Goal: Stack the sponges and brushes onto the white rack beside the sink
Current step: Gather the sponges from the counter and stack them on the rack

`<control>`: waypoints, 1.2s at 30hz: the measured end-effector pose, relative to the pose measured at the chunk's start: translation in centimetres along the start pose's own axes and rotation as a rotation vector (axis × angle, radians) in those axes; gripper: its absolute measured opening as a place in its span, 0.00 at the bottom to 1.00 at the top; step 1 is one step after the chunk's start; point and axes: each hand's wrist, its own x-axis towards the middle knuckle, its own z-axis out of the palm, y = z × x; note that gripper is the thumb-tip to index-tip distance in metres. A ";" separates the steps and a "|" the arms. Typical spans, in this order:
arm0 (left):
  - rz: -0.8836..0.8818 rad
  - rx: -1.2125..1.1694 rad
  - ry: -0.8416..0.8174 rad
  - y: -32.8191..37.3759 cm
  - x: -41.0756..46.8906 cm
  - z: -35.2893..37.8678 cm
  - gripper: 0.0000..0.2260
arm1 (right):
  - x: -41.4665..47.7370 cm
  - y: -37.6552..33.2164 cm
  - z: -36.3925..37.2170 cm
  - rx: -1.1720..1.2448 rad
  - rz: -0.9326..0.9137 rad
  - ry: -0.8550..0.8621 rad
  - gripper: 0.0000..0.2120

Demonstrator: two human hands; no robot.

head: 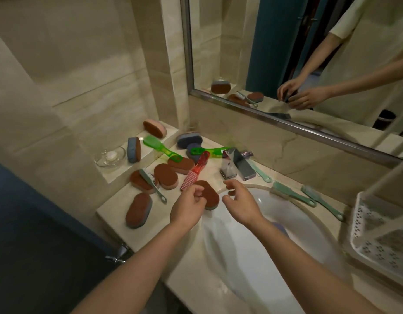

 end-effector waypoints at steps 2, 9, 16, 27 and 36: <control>-0.063 0.029 -0.049 -0.7 1.4 0.0 0.16 | 1.4 0.2 1.1 -0.003 0.034 -0.023 0.22; -0.249 -0.031 -0.227 -2.9 5.2 0.7 0.23 | 4.5 0.8 4.3 -0.030 0.153 -0.151 0.27; -0.334 -0.093 -0.278 -4.3 7.1 1.3 0.25 | 5.9 0.9 6.2 -0.036 0.230 -0.241 0.30; -0.271 -0.339 -0.084 -4.6 6.8 0.6 0.18 | 5.2 -2.1 7.3 0.257 0.297 0.086 0.13; -0.178 -0.466 0.111 -6.0 8.4 -5.7 0.24 | 7.9 -7.7 10.7 0.493 0.136 0.047 0.10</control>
